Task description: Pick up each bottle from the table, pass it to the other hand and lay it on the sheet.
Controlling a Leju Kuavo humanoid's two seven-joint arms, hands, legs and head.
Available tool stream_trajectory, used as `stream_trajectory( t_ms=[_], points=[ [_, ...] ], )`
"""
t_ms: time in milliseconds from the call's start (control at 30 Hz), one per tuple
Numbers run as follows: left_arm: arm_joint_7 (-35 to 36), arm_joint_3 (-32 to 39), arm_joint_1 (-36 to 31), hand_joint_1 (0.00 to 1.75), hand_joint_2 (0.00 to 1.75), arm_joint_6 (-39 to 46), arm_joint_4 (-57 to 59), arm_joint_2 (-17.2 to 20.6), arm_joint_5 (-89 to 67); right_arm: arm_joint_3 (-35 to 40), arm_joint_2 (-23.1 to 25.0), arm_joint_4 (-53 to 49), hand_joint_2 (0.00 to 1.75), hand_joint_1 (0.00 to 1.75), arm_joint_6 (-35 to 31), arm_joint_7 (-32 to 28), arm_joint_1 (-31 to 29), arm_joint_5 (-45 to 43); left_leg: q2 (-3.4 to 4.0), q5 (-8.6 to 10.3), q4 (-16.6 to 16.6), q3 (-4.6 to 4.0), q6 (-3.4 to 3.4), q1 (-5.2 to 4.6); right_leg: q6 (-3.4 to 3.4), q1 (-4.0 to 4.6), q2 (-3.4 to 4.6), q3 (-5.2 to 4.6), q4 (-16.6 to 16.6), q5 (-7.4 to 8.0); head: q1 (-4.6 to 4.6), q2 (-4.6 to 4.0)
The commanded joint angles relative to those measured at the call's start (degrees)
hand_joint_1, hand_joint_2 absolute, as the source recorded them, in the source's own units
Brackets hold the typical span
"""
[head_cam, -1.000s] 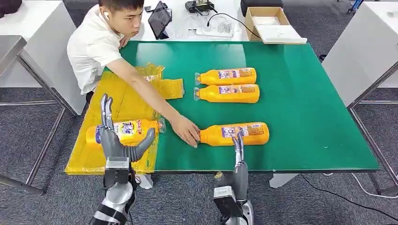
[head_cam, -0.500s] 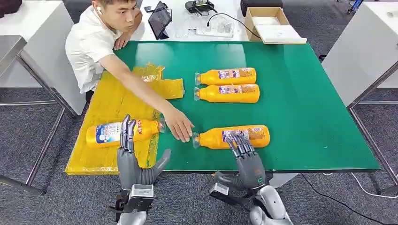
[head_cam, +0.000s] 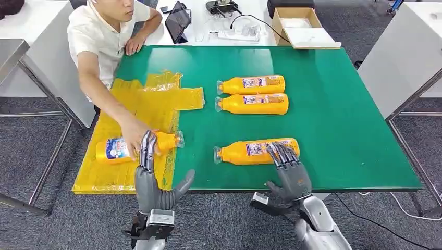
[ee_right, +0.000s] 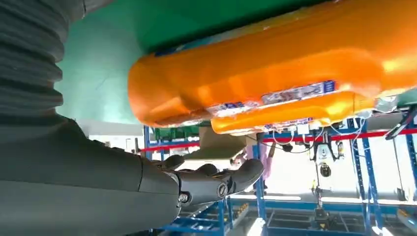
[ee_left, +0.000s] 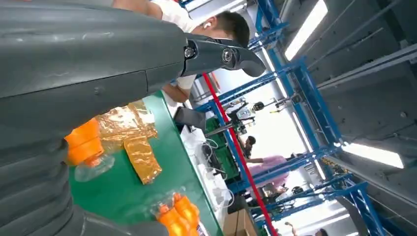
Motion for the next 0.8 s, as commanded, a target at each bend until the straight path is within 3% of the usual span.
stream_trajectory(
  t_ms=[33,167,200,233,400,800],
  points=[
    [-1.82,-4.19,-1.13,0.00,1.75,-0.06,1.58,1.89,2.61,2.25,-0.41,15.31,1.75,0.00,3.30,1.53,-12.65,-0.31,0.44,-0.16,0.01,0.33,-0.16,0.07,-0.18,0.09,0.29,0.23,-0.03,-0.04,0.00,-0.02],
    [-1.82,-5.32,-1.88,0.00,1.75,-0.06,2.04,2.48,2.13,2.65,0.47,19.16,1.75,0.00,1.95,1.20,-16.67,0.29,0.55,-0.24,0.08,0.43,-0.22,0.10,-0.28,0.14,0.35,0.29,0.06,-0.11,0.00,0.00],
    [-1.82,-5.32,-1.90,0.00,1.75,-0.06,2.06,2.49,2.16,2.71,0.66,19.28,1.75,0.00,1.98,1.22,-16.85,0.31,0.62,-0.21,-0.04,0.48,-0.22,0.09,-0.27,0.12,0.43,0.34,-0.04,-0.05,0.00,0.00],
    [-1.82,-5.26,-1.91,0.00,1.75,-0.06,1.88,2.48,2.00,2.85,1.08,20.07,1.75,0.00,2.14,0.87,-17.16,0.15,0.24,-0.02,-0.04,0.20,-0.08,0.00,-0.05,0.00,0.11,0.09,-0.04,0.05,0.02,0.00],
    [-1.00,-6.22,-2.73,0.00,1.75,-0.06,2.44,3.07,3.05,2.70,1.44,22.44,1.75,0.00,3.05,1.06,-17.93,-0.44,0.27,-0.05,-0.05,0.25,-0.08,0.02,-0.08,0.02,0.16,0.15,-0.03,0.01,0.00,0.00],
    [2.93,-11.87,-5.54,0.00,1.75,-1.54,5.14,6.20,8.03,1.41,2.13,28.65,1.75,0.00,15.41,-2.63,-19.29,-6.53,0.10,0.02,-0.06,0.18,-0.05,0.00,-0.05,0.00,0.02,0.14,-0.07,0.03,0.02,0.00]
  ],
)
